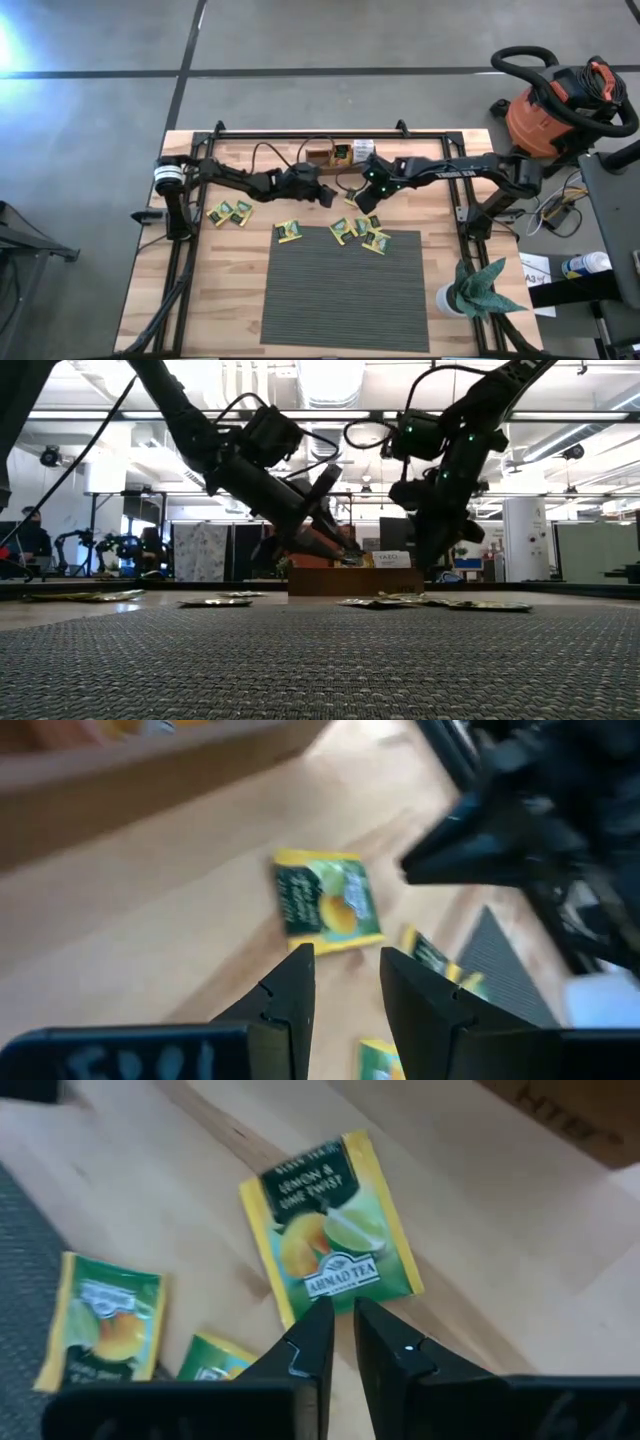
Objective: Pick & Place Tea
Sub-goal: Put the yellow tea bag into the left section of the wooden organizer
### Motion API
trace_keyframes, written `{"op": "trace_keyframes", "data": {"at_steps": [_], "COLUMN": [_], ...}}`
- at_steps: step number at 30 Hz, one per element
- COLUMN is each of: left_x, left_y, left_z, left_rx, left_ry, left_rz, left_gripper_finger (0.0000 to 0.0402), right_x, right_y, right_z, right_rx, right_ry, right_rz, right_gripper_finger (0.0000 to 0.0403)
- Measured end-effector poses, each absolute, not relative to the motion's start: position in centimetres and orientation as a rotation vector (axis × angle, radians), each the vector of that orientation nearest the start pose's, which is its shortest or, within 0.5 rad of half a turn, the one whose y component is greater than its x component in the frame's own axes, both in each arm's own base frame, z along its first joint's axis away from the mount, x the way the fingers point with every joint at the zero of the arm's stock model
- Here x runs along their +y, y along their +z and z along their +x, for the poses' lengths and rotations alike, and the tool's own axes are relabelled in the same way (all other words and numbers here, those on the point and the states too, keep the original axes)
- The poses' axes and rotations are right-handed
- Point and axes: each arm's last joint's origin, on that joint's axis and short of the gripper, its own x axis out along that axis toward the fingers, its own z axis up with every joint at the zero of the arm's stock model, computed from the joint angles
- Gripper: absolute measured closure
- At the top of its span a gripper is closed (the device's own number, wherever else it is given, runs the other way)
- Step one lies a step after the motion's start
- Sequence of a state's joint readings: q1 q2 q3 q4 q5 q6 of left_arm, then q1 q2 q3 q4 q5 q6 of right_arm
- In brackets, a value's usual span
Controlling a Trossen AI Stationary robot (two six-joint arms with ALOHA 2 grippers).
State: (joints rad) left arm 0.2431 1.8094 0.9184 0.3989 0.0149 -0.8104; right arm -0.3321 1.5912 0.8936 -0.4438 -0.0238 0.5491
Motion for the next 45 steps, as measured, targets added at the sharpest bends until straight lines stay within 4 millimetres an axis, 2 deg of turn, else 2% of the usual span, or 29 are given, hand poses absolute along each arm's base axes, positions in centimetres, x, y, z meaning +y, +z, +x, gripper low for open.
{"op": "trace_keyframes", "data": {"at_steps": [8, 15, 19, 23, 26, 32, 37, 45], "left_x": [9.1, 9.3, 9.3, 9.5, 9.6, 10.1, 10.7, 11.1], "left_y": [15.4, 15.9, 15.4, 13.8, 12.9, 12.8, 13.3, 13.3], "left_z": [35.2, 35.5, 36.0, 36.9, 38.1, 40.3, 40.8, 40.9], "left_rx": [0.399, 0.328, 0.321, 0.371, 0.423, 0.411, 0.437, 0.506], "left_ry": [0.554, 0.573, 0.556, 0.535, 0.452, 0.403, 0.423, 0.483], "left_rz": [-0.834, -0.853, -0.848, -0.858, -0.891, -0.96, -0.954, -0.956], "left_gripper_finger": [0.0291, 0.0291, 0.0291, 0.0291, 0.0291, 0.0291, 0.0284, 0.0234], "right_x": [-9.4, -9.2, -9.4, -9.4, -9.3, -9.3, -9.3, -9.1], "right_y": [16.9, 16.9, 15.8, 14.9, 14.3, 14.0, 14.5, 16.2], "right_z": [27.4, 27.5, 27.4, 27.7, 27.8, 27.8, 27.7, 27.2], "right_rx": [1.066, 1.073, 1.108, 1.14, 1.166, 1.175, 1.164, 1.116], "right_ry": [-0.479, -0.477, -0.475, -0.438, -0.418, -0.413, -0.409, -0.38], "right_rz": [0.742, 0.615, 0.569, 0.568, 0.55, 0.544, 0.548, 0.531], "right_gripper_finger": [0.0327, 0.0323, 0.0323, 0.0323, 0.0323, 0.0323, 0.0323, 0.0323]}}
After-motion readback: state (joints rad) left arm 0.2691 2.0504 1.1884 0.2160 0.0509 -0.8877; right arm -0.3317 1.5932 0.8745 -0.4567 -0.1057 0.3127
